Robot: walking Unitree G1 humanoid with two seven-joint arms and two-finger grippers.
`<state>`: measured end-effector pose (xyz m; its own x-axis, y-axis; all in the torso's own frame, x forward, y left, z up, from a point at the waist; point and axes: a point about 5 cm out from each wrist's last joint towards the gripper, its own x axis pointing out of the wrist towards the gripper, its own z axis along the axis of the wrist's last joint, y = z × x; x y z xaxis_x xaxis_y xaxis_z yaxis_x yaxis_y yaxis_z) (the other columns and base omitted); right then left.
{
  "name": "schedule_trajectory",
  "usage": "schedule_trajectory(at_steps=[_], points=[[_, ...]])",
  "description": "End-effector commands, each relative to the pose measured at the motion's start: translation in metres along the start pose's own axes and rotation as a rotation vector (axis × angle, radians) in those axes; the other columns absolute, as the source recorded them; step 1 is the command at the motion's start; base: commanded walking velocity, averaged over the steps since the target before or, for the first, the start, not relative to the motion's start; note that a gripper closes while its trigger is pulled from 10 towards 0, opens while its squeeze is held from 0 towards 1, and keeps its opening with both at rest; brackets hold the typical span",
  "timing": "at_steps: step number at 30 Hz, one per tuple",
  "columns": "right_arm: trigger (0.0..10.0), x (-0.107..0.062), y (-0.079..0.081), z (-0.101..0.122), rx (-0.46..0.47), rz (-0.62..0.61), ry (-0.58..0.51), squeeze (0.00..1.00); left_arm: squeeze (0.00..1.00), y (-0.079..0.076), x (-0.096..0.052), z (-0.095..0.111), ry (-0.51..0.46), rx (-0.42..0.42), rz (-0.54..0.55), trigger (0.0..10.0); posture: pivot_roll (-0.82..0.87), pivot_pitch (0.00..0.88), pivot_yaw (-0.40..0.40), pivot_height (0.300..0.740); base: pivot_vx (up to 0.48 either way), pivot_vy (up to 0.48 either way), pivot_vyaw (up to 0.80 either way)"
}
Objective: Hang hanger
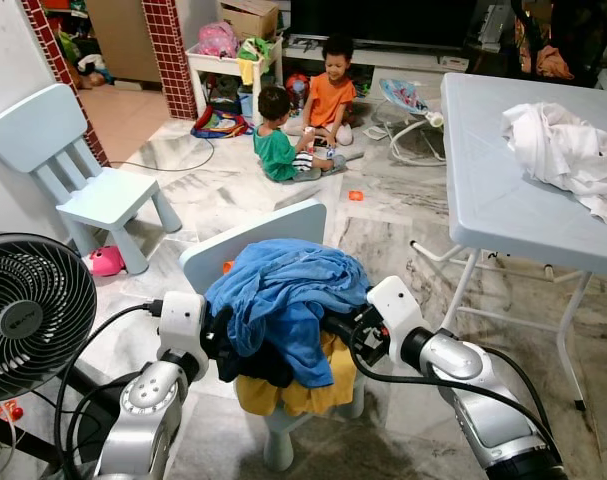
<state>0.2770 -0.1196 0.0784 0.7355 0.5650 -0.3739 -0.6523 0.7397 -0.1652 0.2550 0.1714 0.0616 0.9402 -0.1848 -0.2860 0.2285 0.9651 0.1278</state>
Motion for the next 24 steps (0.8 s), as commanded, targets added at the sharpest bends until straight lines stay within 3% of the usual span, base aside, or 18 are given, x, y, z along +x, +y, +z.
schedule_trajectory(at_steps=[1,3,10,17,24], points=[[10.0,0.000,0.003,0.003,-0.009,0.014,-0.002,0.00,1.00,-0.003,0.001,-0.002,0.045,0.048,0.017,10.0,-0.07,0.025,-0.030,0.736,0.000,0.000,0.00],[10.0,0.000,0.003,0.003,-0.010,0.016,-0.001,0.00,1.00,-0.004,0.005,-0.004,0.074,0.112,0.020,10.0,-0.07,0.023,-0.033,0.736,0.000,0.000,0.00],[10.0,0.002,0.002,0.004,-0.025,0.011,0.001,0.00,1.00,-0.024,0.028,0.012,0.050,0.172,-0.048,10.0,-0.08,0.018,-0.023,0.736,0.000,0.000,0.00],[10.0,0.003,0.004,0.004,-0.044,0.010,-0.002,0.00,1.00,-0.037,0.047,0.023,0.032,0.191,-0.101,10.0,-0.09,0.020,-0.021,0.736,0.000,0.000,0.00],[10.0,0.003,0.004,0.005,-0.046,0.006,-0.002,0.00,1.00,-0.034,0.057,0.019,0.078,0.160,-0.084,10.0,-0.10,0.017,-0.019,0.736,0.000,0.000,0.00]])
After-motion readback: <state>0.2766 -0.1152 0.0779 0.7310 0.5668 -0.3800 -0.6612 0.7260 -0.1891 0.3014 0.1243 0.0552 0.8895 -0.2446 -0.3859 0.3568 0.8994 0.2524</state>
